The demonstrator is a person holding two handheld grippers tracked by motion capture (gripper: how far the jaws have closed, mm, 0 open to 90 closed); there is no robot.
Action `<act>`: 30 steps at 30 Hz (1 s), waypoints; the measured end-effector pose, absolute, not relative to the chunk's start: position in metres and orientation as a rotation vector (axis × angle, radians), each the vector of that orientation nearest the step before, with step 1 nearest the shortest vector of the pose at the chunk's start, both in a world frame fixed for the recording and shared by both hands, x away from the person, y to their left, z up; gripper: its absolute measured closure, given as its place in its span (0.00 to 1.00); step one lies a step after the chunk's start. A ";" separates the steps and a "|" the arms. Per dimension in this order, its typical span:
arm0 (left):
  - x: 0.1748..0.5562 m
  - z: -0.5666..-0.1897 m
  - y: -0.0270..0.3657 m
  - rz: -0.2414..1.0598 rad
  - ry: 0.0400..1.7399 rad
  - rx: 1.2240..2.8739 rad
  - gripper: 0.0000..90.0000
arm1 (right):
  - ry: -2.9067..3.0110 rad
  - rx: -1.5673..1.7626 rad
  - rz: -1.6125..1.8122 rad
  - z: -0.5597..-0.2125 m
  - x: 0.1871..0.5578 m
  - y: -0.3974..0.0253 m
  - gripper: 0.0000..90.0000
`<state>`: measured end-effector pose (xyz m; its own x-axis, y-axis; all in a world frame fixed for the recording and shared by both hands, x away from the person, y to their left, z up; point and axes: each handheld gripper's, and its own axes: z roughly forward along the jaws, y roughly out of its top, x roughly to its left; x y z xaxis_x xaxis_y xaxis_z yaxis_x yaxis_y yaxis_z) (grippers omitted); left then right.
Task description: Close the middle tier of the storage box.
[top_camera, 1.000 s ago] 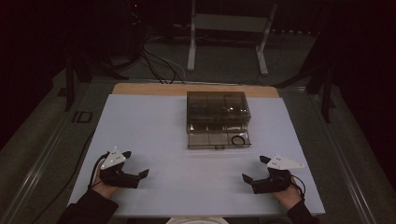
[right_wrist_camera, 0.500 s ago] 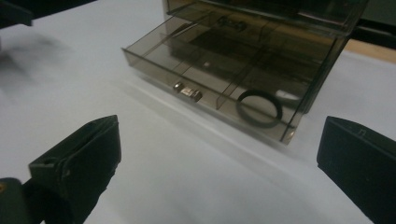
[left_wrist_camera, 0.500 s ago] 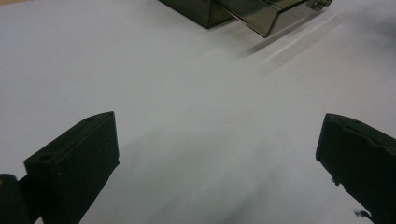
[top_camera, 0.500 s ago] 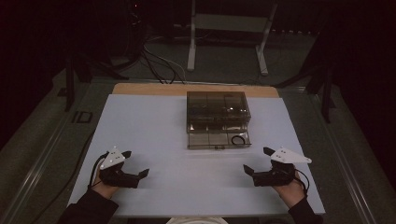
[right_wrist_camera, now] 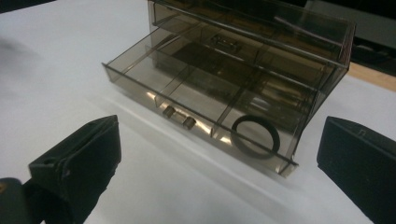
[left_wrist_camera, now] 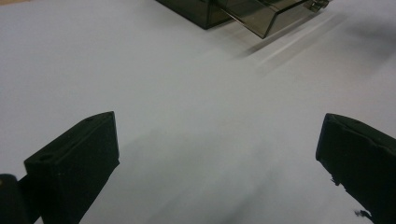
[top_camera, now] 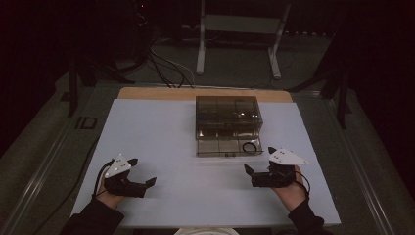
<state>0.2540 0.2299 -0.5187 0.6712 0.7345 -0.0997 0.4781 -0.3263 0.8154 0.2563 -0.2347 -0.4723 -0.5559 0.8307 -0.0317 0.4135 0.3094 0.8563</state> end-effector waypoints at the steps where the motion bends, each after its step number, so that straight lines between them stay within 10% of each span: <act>1: 0.254 -0.519 0.230 0.367 0.939 1.993 0.01 | 2.099 1.105 1.164 -0.473 0.257 -0.231 0.00; 30: 0.254 -0.518 0.232 0.365 0.947 1.982 0.01 | 2.142 1.297 0.988 -0.535 0.268 -0.185 0.11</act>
<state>0.2543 0.2321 -0.5182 0.6657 0.7392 -0.1022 0.4792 -0.3184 0.8179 0.2682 -0.1851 -0.5352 -0.4592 0.8883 -0.0097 0.5693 0.3026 0.7644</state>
